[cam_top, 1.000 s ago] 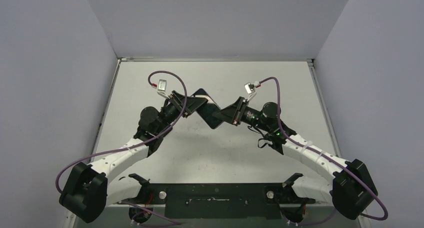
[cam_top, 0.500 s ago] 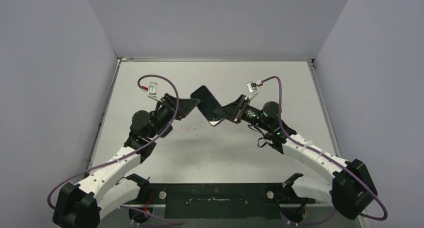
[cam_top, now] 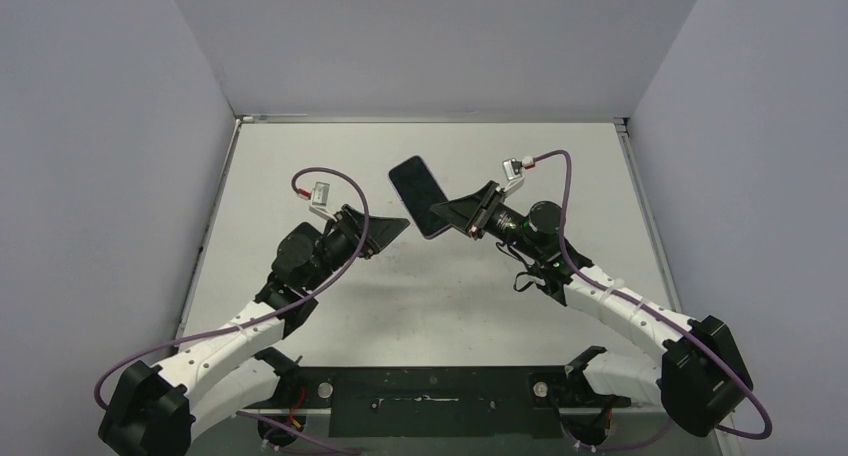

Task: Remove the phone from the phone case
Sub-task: Remove the phone case from the phone.

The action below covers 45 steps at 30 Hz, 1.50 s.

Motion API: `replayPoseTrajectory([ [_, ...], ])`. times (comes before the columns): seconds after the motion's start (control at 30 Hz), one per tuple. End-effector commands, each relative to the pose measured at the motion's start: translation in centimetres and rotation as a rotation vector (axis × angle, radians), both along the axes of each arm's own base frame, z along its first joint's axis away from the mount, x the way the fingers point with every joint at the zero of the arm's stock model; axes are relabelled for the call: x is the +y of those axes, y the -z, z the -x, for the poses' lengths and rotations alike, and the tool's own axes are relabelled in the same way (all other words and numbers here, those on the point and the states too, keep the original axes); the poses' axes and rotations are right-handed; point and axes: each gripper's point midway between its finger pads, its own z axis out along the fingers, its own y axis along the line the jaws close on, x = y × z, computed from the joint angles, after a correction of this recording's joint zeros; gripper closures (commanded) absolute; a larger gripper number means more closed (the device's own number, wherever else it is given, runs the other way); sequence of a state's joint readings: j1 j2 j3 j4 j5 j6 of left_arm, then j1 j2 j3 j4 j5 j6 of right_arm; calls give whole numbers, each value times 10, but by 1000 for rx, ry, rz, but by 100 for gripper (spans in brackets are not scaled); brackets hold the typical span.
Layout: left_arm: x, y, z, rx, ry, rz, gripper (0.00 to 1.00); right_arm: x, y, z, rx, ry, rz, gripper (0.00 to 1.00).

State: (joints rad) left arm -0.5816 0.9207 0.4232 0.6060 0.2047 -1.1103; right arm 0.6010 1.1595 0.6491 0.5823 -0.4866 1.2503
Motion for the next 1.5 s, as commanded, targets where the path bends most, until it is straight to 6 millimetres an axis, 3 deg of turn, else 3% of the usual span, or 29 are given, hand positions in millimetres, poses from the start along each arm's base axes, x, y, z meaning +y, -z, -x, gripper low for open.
replayPoseTrajectory([
  [0.0,-7,-16,1,-64,8,32,43,-6,-73,-2,-179,24,-154,100],
  [0.13,-16,-11,1,-51,25,27,47,-6,-75,-1,-182,22,-157,100],
  [0.6,-43,-27,8,-120,96,80,49,-8,-69,2,-177,24,-151,100],
  [0.83,-37,-34,-8,-114,10,113,64,-6,-57,8,-160,1,-125,100],
  [1.1,-38,-39,-27,-100,-51,144,100,-13,-35,16,-130,10,-66,100],
  [1.47,-28,-43,-60,-58,-216,157,100,-18,-5,32,-82,-31,43,100],
])
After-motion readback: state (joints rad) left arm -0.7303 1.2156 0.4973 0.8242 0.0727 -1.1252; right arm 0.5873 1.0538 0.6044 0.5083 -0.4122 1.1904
